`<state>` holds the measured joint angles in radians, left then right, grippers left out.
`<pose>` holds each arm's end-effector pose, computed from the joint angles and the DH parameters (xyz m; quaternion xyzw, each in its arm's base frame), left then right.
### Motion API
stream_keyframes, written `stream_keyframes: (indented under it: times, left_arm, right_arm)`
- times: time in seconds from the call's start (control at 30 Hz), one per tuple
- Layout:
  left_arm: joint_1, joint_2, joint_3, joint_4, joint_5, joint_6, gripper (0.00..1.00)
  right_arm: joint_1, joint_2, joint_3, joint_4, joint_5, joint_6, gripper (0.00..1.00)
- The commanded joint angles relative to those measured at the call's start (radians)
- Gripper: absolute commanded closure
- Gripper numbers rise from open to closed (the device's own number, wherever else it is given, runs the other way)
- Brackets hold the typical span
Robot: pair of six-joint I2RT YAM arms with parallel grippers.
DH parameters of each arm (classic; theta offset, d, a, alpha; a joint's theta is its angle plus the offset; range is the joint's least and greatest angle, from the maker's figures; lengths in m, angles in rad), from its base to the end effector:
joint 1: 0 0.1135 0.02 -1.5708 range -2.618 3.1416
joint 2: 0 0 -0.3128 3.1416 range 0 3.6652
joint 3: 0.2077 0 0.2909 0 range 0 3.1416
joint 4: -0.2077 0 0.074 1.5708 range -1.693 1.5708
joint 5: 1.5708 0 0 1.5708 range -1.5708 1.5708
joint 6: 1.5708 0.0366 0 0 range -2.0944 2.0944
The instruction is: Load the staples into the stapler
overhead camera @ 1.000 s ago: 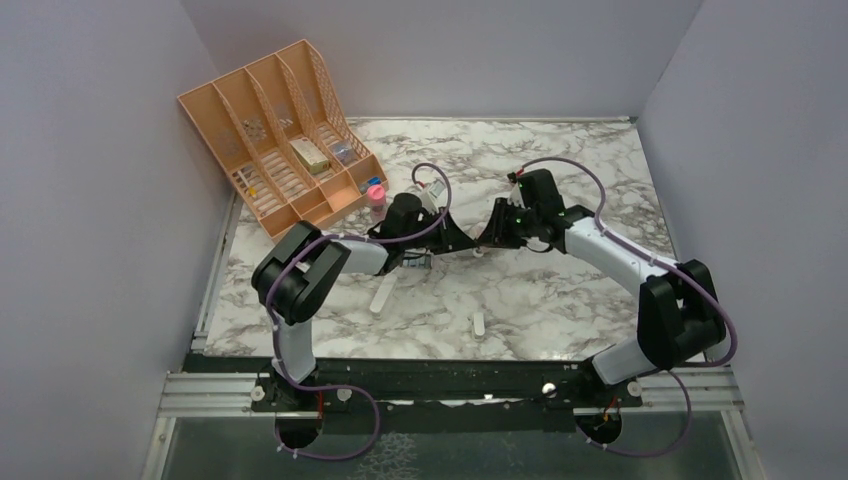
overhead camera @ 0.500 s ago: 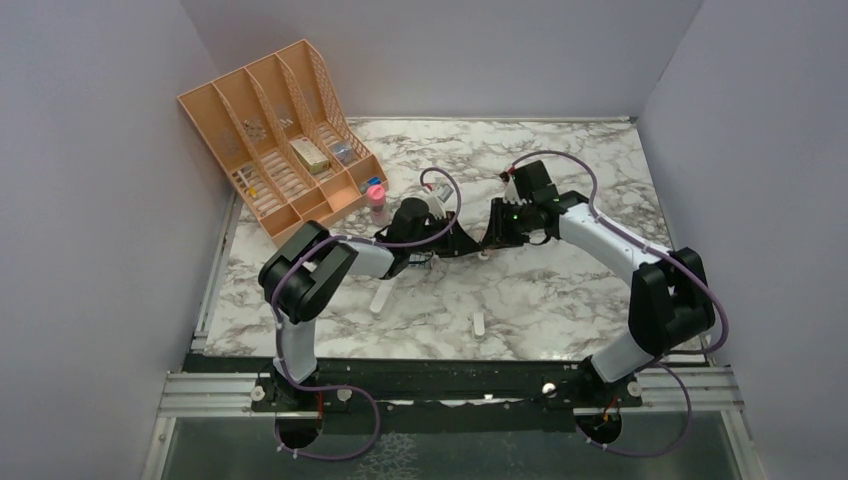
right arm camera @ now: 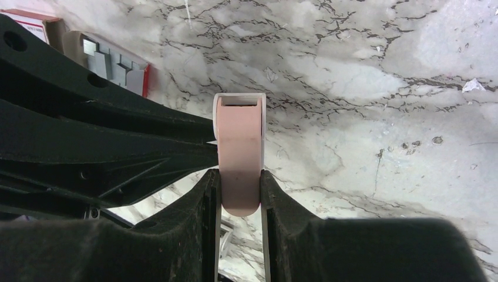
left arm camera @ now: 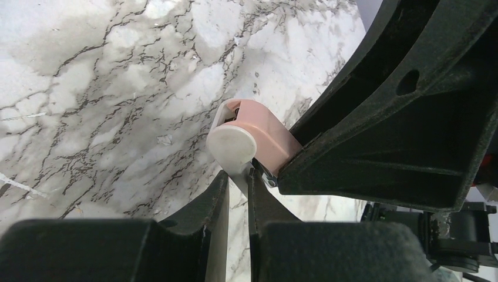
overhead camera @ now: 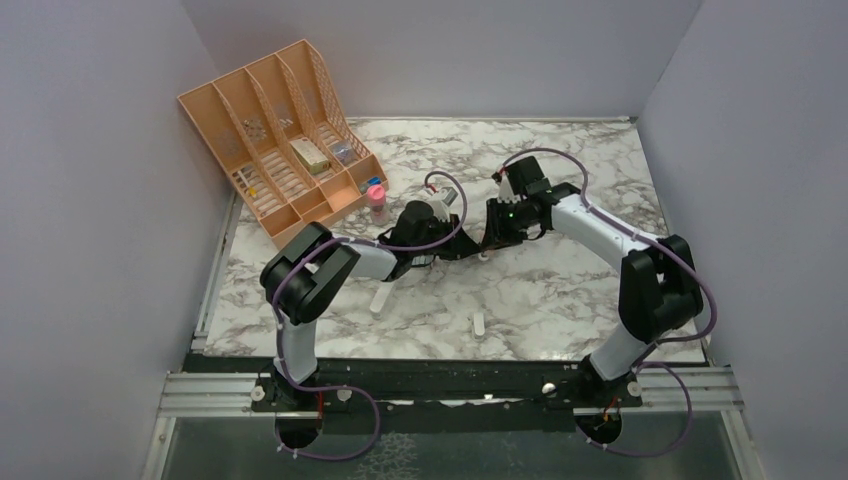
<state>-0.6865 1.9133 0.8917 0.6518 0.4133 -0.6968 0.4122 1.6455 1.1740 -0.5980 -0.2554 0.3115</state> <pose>0.3194 -0.2808 0.1578 0.1118 0.8081 -0.4831 0.3180 0.3415 0.1594 0.2536 -0.0799 0.9581 0.2025 0.1864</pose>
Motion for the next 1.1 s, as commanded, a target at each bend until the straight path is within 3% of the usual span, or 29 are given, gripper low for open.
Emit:
stream_keyframes:
  times: [0.0, 0.67, 0.9, 1.07]
  left_arm:
    - [0.002, 0.017, -0.048, -0.172, -0.06, 0.122, 0.99]
    - [0.002, 0.013, -0.036, -0.202, -0.128, 0.167, 1.0]
    - [0.002, 0.035, -0.016, -0.139, 0.006, 0.023, 0.97]
    - [0.002, 0.055, 0.0, -0.123, 0.012, -0.031, 0.98]
  right_arm:
    - [-0.024, 0.016, 0.079, -0.048, 0.05, -0.074, 0.75]
    - [-0.024, 0.109, 0.114, -0.094, 0.004, -0.122, 0.72]
    - [-0.021, 0.084, 0.011, 0.047, -0.02, -0.068, 0.69]
    - [-0.014, 0.058, -0.087, 0.148, 0.005, -0.042, 0.62]
